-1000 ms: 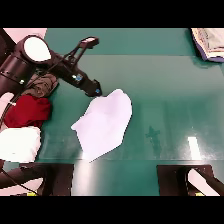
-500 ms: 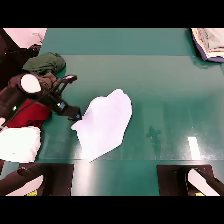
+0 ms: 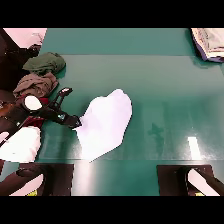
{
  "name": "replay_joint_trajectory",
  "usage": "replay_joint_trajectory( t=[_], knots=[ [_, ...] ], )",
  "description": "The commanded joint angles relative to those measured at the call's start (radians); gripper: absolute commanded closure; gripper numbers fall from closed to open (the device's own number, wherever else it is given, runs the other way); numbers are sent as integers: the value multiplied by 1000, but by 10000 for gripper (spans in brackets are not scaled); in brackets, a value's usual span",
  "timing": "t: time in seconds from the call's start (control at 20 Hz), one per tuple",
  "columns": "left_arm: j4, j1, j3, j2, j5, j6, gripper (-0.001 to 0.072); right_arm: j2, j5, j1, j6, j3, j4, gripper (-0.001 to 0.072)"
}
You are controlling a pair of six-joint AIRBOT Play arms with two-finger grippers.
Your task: Fold the shirts.
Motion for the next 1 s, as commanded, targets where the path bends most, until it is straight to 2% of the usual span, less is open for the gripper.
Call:
replay_joint_trajectory(
  t=[0.0, 0.1, 0.15, 0.2, 0.25, 0.35, 0.55, 0.65, 0.95],
  knots=[
    [-32, 3, -27, 2, 74, 21, 684, 0, -43, 51, 0, -116, 0, 691],
    [11, 6, 21, 3, 25, -24, 681, -1, -107, 129, -1, -210, -3, 691],
    [48, 6, 66, 3, -18, -50, 680, -10, -156, 179, -1, -257, -2, 658],
    [84, 6, 124, 5, -69, -62, 680, -32, -206, 231, 0, -305, -1, 395],
    [101, 6, 179, 7, -113, -61, 680, -64, -244, 283, 0, -343, 2, 172],
    [106, 6, 286, 15, -172, -61, 680, -166, -278, 405, -1, -396, 1, 157],
    [104, 6, 379, 15, -183, -71, 680, -436, -367, 618, -19, -350, -4, 161],
    [105, 6, 380, 14, -193, -79, 680, -555, -389, 663, -18, -278, -6, 196],
    [104, 6, 380, 14, -183, -84, 680, -756, -340, 721, -18, -64, 0, 215]
  ],
)
